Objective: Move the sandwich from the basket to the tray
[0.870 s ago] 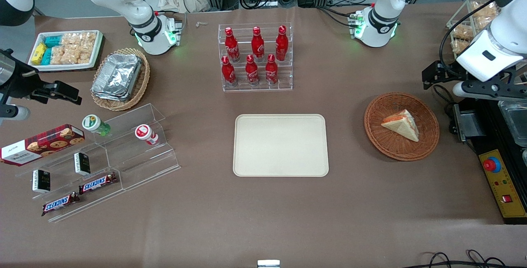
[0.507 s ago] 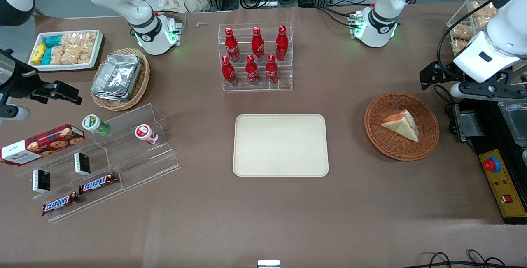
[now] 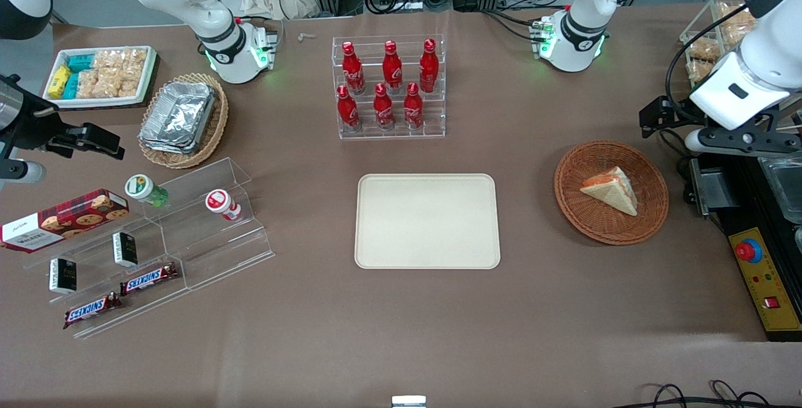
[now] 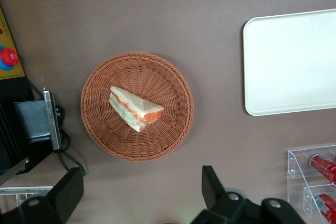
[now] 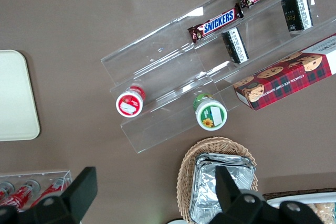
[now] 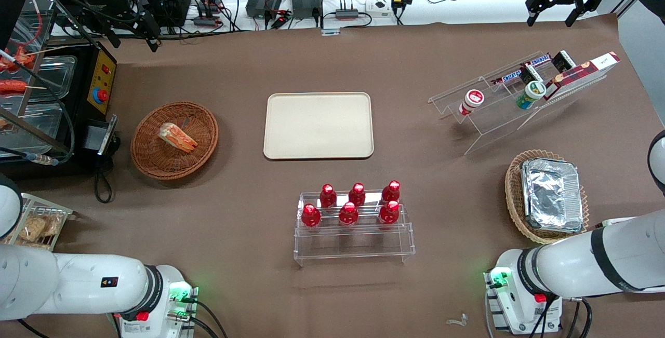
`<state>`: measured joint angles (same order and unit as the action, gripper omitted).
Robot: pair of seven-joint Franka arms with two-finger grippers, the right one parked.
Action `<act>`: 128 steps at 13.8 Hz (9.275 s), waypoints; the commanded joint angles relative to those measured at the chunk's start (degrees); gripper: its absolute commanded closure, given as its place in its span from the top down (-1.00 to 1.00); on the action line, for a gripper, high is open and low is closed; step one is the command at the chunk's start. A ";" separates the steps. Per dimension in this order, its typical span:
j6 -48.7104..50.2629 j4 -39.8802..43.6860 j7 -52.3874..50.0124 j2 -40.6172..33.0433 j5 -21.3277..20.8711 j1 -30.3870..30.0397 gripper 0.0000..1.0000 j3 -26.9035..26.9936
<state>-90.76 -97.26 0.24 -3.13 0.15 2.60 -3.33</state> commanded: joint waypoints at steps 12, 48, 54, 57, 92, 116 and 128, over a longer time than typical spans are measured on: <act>-10.83 -13.90 -29.24 -1.52 -0.68 -0.84 1.00 4.47; -43.63 -32.73 -57.28 17.37 -0.51 -0.84 -1.00 6.32; -26.97 -24.41 -57.98 12.10 -0.68 -0.84 -1.00 5.97; -16.85 -15.71 -56.76 12.01 -0.94 -0.75 -1.00 5.71; -35.10 0.75 -38.91 39.43 -18.08 15.60 -1.00 -14.16; -21.07 1.54 -29.80 20.28 -8.24 6.48 1.00 -14.42; -7.86 1.55 -2.64 4.55 -0.60 -1.79 1.00 -3.44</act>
<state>-100.44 -94.06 -7.83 4.78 -2.47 2.88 -8.24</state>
